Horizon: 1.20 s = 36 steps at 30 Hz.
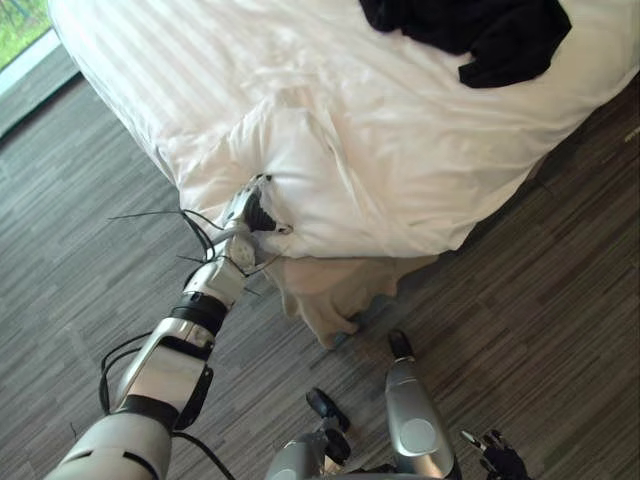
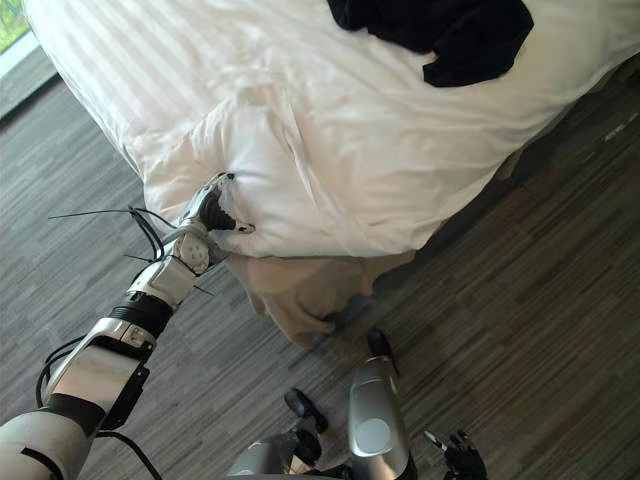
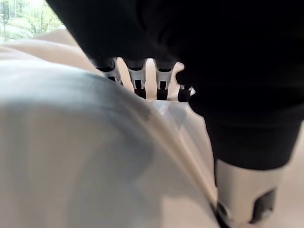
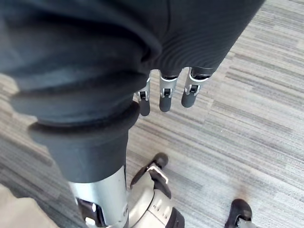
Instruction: Tidy the bed and pick cloth on bed and put in laundry
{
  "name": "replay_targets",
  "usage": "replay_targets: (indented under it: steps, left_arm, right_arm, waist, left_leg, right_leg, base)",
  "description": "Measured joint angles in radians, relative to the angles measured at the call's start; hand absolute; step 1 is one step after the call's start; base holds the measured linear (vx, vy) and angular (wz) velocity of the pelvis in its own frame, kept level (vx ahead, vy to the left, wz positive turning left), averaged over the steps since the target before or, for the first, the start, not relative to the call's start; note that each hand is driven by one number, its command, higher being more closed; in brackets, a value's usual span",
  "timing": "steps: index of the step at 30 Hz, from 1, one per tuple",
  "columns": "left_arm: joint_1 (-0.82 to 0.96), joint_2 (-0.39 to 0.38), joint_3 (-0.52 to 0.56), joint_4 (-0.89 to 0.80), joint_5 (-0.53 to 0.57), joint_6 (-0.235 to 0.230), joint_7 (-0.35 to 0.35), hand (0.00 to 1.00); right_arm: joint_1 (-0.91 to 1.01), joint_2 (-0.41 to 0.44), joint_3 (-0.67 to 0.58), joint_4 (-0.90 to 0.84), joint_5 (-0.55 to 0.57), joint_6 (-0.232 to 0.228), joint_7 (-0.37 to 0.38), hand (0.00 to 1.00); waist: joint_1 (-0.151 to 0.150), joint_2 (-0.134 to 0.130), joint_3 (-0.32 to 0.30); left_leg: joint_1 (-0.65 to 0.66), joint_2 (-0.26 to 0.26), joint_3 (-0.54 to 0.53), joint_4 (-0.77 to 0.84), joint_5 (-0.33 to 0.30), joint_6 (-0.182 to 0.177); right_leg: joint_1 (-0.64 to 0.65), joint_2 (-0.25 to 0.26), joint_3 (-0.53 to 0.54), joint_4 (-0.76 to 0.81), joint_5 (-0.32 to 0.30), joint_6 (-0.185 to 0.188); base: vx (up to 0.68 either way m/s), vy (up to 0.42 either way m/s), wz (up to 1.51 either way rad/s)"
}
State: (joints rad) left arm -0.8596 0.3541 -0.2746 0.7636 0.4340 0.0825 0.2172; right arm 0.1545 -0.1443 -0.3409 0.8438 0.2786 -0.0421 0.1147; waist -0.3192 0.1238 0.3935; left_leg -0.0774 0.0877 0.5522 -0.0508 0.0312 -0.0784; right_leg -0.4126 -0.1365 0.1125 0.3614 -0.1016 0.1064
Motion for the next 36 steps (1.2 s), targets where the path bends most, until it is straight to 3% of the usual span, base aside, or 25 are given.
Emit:
replay_targets:
  steps: [5, 8, 11, 16, 18, 21, 22, 26, 30, 33, 35, 36]
  left_arm:
    - [-0.050, 0.009, 0.020, 0.009, 0.010, -0.009, -0.013, 1.00]
    - [-0.055, 0.029, 0.021, 0.022, -0.004, -0.032, -0.079, 1.00]
    - [-0.056, 0.041, 0.021, 0.058, -0.094, -0.071, -0.151, 1.00]
    - [0.077, 0.042, -0.014, 0.022, -0.276, -0.158, -0.341, 1.00]
    - [0.185, 0.044, -0.034, -0.056, -0.333, -0.171, -0.414, 1.00]
    - [0.408, 0.042, -0.072, -0.152, -0.393, -0.154, -0.512, 1.00]
    - [0.451, 0.041, -0.074, -0.169, -0.406, -0.146, -0.520, 0.00]
    - [0.639, 0.000, -0.063, -0.298, -0.484, -0.109, -0.549, 0.00]
    - [0.789, -0.068, 0.028, -0.281, -0.498, -0.077, -0.559, 0.00]
    - [0.849, -0.115, 0.061, -0.140, -0.487, -0.028, -0.581, 0.00]
    - [0.907, -0.147, 0.075, 0.000, -0.466, 0.015, -0.566, 0.00]
    - [0.952, -0.167, 0.100, 0.075, -0.458, 0.041, -0.527, 0.00]
  right_arm:
    - [-0.060, 0.000, 0.047, -0.010, 0.024, 0.000, 0.022, 0.00]
    - [-0.060, -0.002, 0.049, -0.016, -0.006, -0.002, 0.021, 0.00]
    - [-0.056, -0.002, 0.049, -0.012, -0.052, -0.017, 0.018, 0.00]
    - [-0.042, 0.000, 0.051, -0.013, -0.137, -0.020, -0.003, 0.00]
    - [-0.025, -0.002, 0.044, -0.012, -0.157, -0.016, -0.013, 0.00]
    - [0.010, -0.010, 0.031, -0.001, -0.173, 0.008, -0.031, 0.00]
    - [0.011, -0.012, 0.023, 0.004, -0.173, 0.011, -0.032, 0.00]
    - [0.023, -0.023, 0.015, 0.038, -0.173, 0.045, -0.052, 0.00]
    - [0.029, -0.023, 0.013, 0.049, -0.203, 0.078, -0.069, 0.00]
    - [0.026, -0.019, -0.015, 0.100, -0.213, 0.114, -0.072, 0.00]
    - [0.025, -0.018, -0.026, 0.124, -0.216, 0.125, -0.072, 0.00]
    - [0.024, -0.010, -0.040, 0.132, -0.217, 0.132, -0.073, 0.00]
  waist:
    - [0.005, -0.033, 0.020]
    - [0.009, -0.035, 0.021]
    - [0.007, -0.038, 0.022]
    - [0.007, -0.040, 0.014]
    - [0.010, -0.036, 0.001]
    - [0.012, -0.011, -0.069]
    - [0.011, -0.008, -0.076]
    - [0.051, 0.014, -0.134]
    - [0.073, 0.016, -0.180]
    - [0.113, 0.022, -0.214]
    - [0.113, 0.017, -0.215]
    - [0.116, 0.010, -0.217]
  left_leg:
    - [-0.015, 0.001, 0.042, 0.017, -0.008, -0.010]
    - [0.001, 0.001, 0.064, 0.026, -0.015, -0.012]
    - [0.032, 0.001, 0.101, 0.032, -0.015, -0.011]
    - [0.105, -0.001, 0.098, 0.032, -0.015, -0.011]
    - [0.131, -0.002, 0.067, 0.031, -0.015, -0.011]
    - [0.149, 0.001, -0.002, 0.028, -0.015, -0.011]
    - [0.156, 0.001, -0.017, 0.026, -0.015, -0.011]
    - [0.167, 0.001, -0.119, 0.021, -0.014, -0.010]
    - [0.177, 0.006, -0.180, 0.021, -0.014, -0.010]
    - [0.184, 0.017, -0.199, 0.021, -0.015, -0.010]
    - [0.192, 0.019, -0.213, 0.022, -0.015, -0.010]
    - [0.192, 0.023, -0.221, 0.022, -0.014, -0.010]
  right_leg:
    - [-0.015, -0.008, 0.006, 0.007, -0.004, 0.000]
    - [-0.013, -0.008, 0.020, 0.009, -0.003, 0.001]
    - [0.013, -0.011, 0.025, 0.013, -0.006, 0.005]
    - [0.114, -0.036, -0.028, 0.013, -0.032, 0.016]
    - [0.159, -0.047, -0.065, 0.013, -0.045, 0.014]
    - [0.228, -0.058, -0.131, -0.023, -0.049, 0.014]
    - [0.247, -0.060, -0.144, -0.033, -0.049, 0.014]
    - [0.336, -0.060, -0.227, -0.106, -0.041, 0.019]
    - [0.400, -0.049, -0.279, -0.175, -0.027, 0.019]
    - [0.440, -0.033, -0.290, -0.232, -0.004, 0.015]
    - [0.464, -0.027, -0.303, -0.254, 0.002, 0.014]
    - [0.470, -0.022, -0.305, -0.265, 0.007, 0.011]
  base:
    - [0.01, -0.013, 0.00]
    - [0.05, -0.024, -0.14]
    - [0.07, -0.021, -0.09]
    - [0.03, -0.023, 0.23]
    - [0.04, -0.033, 0.47]
    - [0.07, -0.037, 0.49]
    - [0.07, -0.030, 0.57]
    - [0.01, -0.009, 0.51]
    - [0.05, -0.011, 0.32]
    - [0.07, -0.019, 0.04]
    - [0.05, -0.031, 0.11]
    - [0.01, -0.035, 0.06]
